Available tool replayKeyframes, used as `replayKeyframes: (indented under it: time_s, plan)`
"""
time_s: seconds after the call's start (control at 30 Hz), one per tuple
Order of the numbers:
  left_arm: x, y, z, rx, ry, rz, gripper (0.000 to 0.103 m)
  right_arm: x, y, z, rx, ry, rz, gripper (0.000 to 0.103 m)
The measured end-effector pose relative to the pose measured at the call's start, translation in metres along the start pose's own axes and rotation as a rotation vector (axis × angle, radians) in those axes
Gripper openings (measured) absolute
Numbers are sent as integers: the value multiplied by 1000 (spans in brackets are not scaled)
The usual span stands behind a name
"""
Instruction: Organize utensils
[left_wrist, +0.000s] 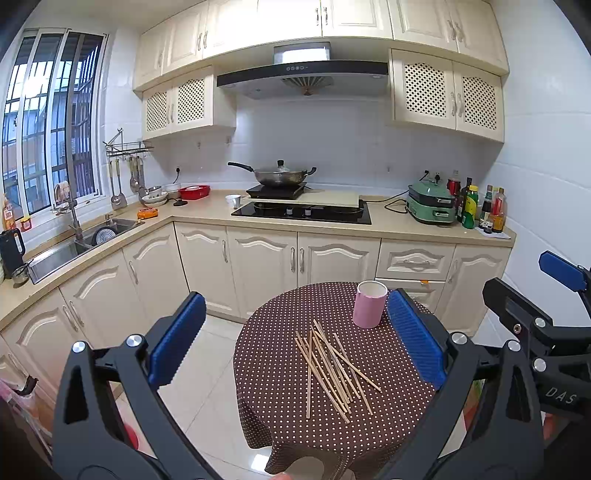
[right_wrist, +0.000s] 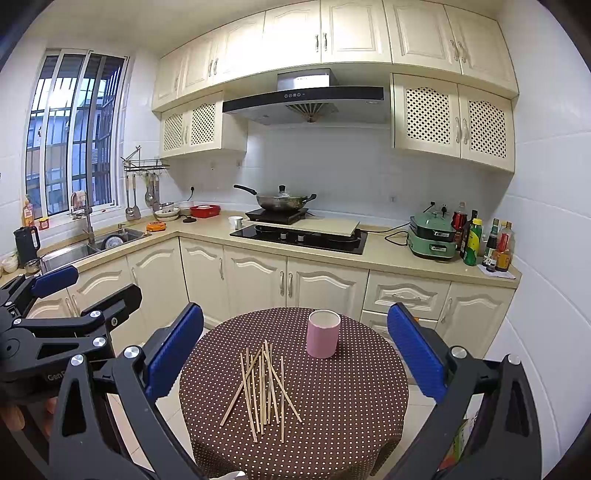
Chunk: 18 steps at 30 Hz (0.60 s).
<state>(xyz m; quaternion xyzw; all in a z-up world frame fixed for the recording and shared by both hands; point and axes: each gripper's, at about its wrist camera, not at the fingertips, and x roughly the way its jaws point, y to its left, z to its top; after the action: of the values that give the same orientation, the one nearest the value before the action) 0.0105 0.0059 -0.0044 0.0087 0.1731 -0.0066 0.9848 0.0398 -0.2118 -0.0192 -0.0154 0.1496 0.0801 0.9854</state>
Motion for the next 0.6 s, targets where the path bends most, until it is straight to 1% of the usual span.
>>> replayKeyframes:
  time_s: [0.6]
  plan:
    - [3, -2, 4, 5, 6, -14, 97, -1, 2, -2, -1, 12, -15, 96]
